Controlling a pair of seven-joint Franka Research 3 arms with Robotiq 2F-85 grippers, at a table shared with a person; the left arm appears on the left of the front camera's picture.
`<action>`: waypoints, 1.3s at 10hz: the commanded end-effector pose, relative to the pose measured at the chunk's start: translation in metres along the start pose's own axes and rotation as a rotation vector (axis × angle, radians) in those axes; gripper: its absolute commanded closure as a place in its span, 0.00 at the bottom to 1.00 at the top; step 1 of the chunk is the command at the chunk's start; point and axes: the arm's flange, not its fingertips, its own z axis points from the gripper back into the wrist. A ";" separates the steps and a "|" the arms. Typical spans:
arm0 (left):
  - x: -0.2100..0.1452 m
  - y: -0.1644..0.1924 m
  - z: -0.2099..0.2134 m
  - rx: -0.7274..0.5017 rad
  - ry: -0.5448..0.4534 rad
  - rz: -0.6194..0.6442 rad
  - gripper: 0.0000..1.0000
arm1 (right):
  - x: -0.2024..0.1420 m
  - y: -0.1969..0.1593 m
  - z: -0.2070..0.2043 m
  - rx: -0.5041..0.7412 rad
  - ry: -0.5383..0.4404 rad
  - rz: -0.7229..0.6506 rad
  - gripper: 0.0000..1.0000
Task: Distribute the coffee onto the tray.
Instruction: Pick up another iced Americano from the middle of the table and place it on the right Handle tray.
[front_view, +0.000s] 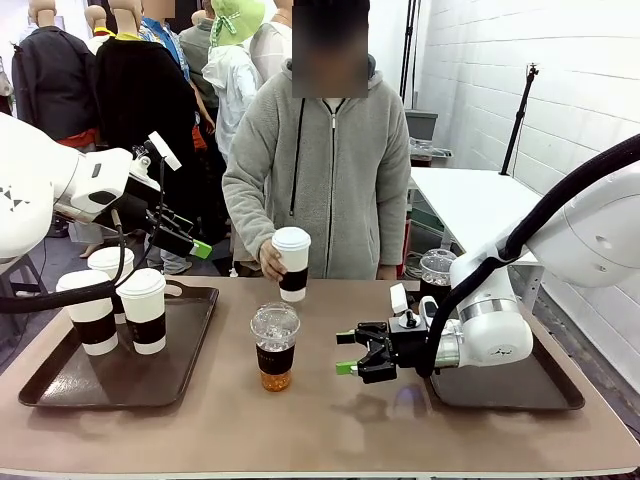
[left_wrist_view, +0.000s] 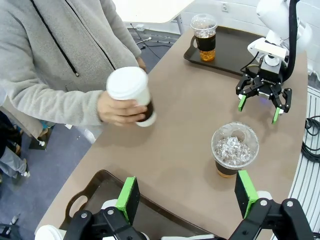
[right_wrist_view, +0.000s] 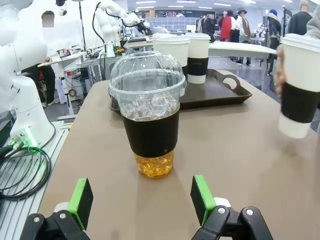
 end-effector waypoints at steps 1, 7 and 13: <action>-0.002 0.002 -0.001 -0.009 -0.002 0.002 0.00 | 0.000 0.000 0.000 -0.001 0.000 0.000 0.00; -0.002 0.002 -0.001 -0.009 -0.002 0.002 0.00 | 0.000 0.000 0.000 0.000 0.000 0.000 0.00; -0.002 0.002 -0.001 -0.009 -0.002 0.002 0.00 | -0.010 -0.010 -0.052 0.012 -0.014 -0.011 0.00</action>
